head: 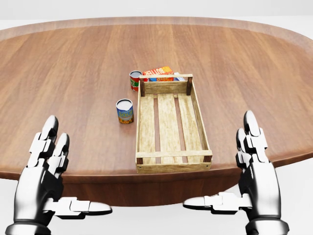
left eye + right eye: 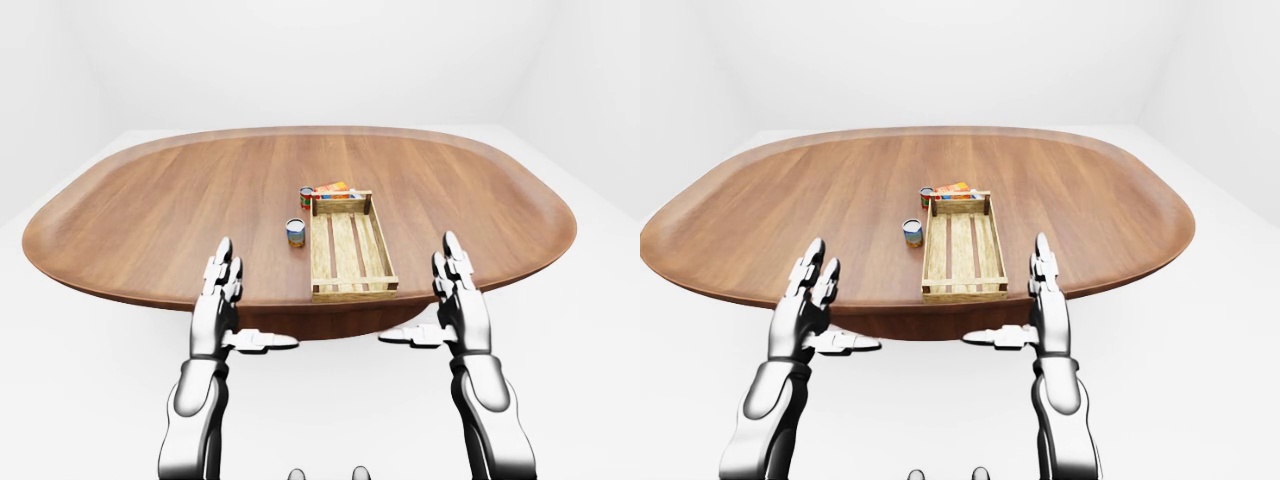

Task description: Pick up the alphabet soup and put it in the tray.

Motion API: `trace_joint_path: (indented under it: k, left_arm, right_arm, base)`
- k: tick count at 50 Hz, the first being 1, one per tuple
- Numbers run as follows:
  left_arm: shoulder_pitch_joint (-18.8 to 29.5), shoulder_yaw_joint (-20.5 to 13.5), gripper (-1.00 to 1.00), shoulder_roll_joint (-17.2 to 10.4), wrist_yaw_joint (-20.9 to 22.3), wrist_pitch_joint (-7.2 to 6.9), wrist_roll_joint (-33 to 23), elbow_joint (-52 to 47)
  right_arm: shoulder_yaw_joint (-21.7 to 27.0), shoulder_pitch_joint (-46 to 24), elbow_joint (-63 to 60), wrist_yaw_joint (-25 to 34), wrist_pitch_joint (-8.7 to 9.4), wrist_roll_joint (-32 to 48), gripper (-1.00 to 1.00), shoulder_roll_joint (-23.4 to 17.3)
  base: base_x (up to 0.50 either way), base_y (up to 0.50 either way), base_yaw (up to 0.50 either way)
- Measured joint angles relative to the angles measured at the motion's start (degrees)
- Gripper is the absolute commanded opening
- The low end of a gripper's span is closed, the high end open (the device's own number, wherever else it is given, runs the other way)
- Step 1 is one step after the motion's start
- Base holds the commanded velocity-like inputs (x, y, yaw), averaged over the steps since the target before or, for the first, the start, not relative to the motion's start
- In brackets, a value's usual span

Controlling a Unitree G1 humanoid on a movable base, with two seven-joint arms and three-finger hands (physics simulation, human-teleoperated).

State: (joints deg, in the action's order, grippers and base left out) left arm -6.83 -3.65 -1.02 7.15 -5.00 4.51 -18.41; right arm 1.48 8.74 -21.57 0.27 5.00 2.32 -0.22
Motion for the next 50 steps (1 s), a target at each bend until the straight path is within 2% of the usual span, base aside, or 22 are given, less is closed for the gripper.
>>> trace_joint_path:
  k: [14, 37, 43, 50]
  left_arm:
    - [-2.58, -1.05, 1.0, 0.4, 1.31, 0.0, 1.28, -5.48]
    - [-4.28, -2.16, 1.0, 0.85, 2.18, 0.0, 2.54, -10.39]
    - [-4.34, -2.03, 1.0, 1.21, 2.25, 0.0, 2.61, -10.63]
    - [-4.58, -2.24, 1.0, 1.06, 2.28, 0.0, 2.71, -10.89]
  right_arm:
    - [0.2, 3.95, -8.76, 0.81, 0.0, 0.4, 0.99, 0.49]
    - [0.35, 7.4, -16.45, 1.76, 0.0, -0.62, 1.0, 1.13]
    - [0.07, 7.48, -17.15, 1.52, 0.0, 0.02, 0.99, 0.81]
    - [-0.99, 8.27, -18.26, 1.68, 0.0, 0.89, 0.99, 0.66]
  base:
    - [0.0, 0.0, 0.0]
    - [0.0, -0.49, 0.0]
    - [0.0, 0.0, 0.0]
    - [0.46, 0.0, 0.0]
